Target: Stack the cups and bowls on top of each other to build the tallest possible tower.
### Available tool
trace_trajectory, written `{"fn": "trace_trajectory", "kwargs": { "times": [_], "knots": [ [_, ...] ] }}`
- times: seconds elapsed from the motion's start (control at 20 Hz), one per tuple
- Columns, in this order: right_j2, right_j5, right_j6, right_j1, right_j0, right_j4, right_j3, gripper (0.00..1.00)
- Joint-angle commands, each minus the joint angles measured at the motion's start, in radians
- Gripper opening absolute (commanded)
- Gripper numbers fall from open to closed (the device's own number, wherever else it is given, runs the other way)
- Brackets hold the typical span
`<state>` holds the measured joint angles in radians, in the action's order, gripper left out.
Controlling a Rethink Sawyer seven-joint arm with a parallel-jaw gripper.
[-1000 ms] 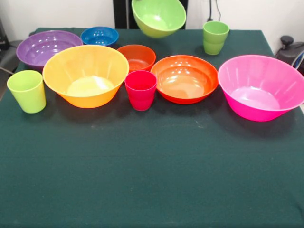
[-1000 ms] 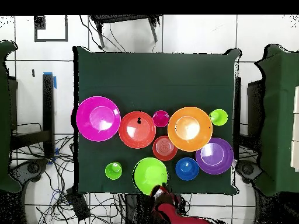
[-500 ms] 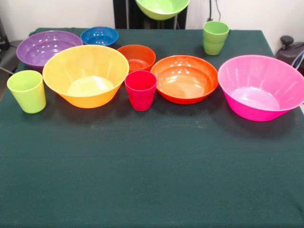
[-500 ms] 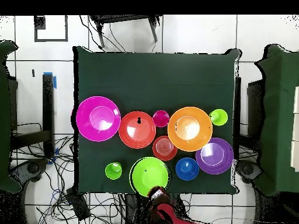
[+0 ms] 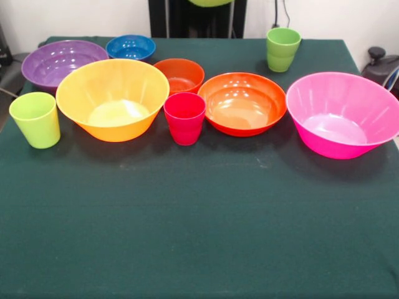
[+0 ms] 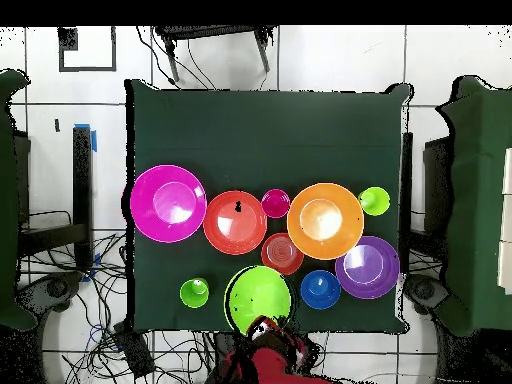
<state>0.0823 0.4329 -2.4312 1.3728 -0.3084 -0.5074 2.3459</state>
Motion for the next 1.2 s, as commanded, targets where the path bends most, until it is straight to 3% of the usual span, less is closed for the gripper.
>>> {"fn": "trace_trajectory", "kwargs": {
  "times": [0.05, 0.1, 0.25, 0.4, 0.75, 0.95, 1.2],
  "knots": [
    [0.076, 0.12, -0.169, 0.023, 0.018, -0.087, -0.213, 0.0],
    [0.081, 0.115, -0.171, 0.023, 0.018, -0.106, -0.24, 0.0],
    [0.066, 0.081, -0.084, 0.013, -0.028, -0.075, -0.263, 0.0],
    [0.04, -0.014, -0.021, -0.023, -0.092, -0.055, -0.257, 0.0],
    [-0.021, -0.158, 0.04, -0.103, -0.228, -0.074, -0.268, 0.0],
    [-0.029, -0.193, 0.03, -0.164, -0.261, -0.089, -0.301, 0.0],
    [-0.018, -0.204, 0.01, -0.272, -0.273, -0.094, -0.411, 0.0]
  ]
}}
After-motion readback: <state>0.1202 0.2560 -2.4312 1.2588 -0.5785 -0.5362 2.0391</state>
